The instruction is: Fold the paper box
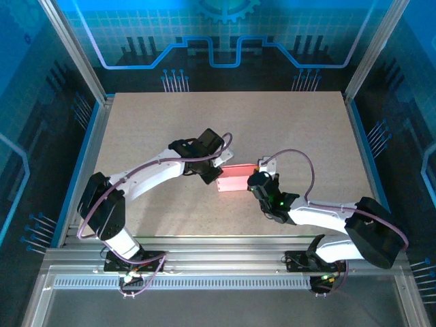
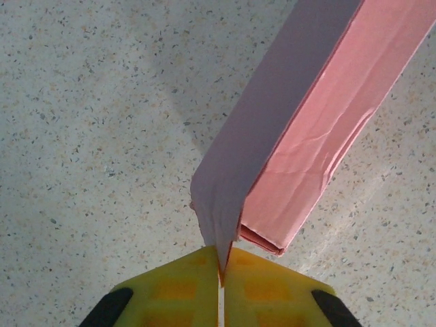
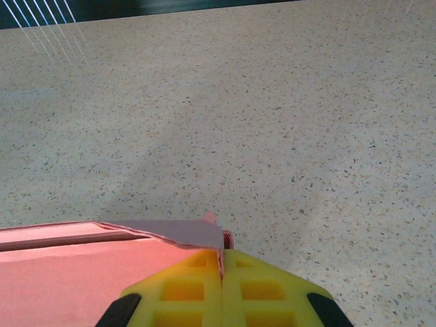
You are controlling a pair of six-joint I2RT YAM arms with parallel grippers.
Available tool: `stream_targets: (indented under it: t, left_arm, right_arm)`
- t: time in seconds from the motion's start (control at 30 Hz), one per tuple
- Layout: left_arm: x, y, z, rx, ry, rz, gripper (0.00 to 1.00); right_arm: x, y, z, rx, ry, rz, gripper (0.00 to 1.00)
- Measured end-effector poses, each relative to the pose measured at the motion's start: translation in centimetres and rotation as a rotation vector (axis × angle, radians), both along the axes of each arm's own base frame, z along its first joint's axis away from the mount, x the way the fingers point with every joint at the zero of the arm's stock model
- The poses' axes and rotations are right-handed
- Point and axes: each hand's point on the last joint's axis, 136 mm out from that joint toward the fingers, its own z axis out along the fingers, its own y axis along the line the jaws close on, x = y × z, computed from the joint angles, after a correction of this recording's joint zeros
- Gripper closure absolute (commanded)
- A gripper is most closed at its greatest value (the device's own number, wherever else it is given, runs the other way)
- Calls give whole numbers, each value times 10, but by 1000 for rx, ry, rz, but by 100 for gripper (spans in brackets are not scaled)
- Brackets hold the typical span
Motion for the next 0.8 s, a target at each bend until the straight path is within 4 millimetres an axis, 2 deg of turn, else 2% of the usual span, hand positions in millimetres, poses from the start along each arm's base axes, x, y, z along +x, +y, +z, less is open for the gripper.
stream_targets:
  t: [0.13,0.8]
  left_arm:
    - [1,-1,3,-10,1,15,100]
    - [16,-9,9,-137,66,343,100]
  right_arm:
    - [0,-1,0,-1,-1,-3,100]
    - [-3,0,0,-45,-8,-34,100]
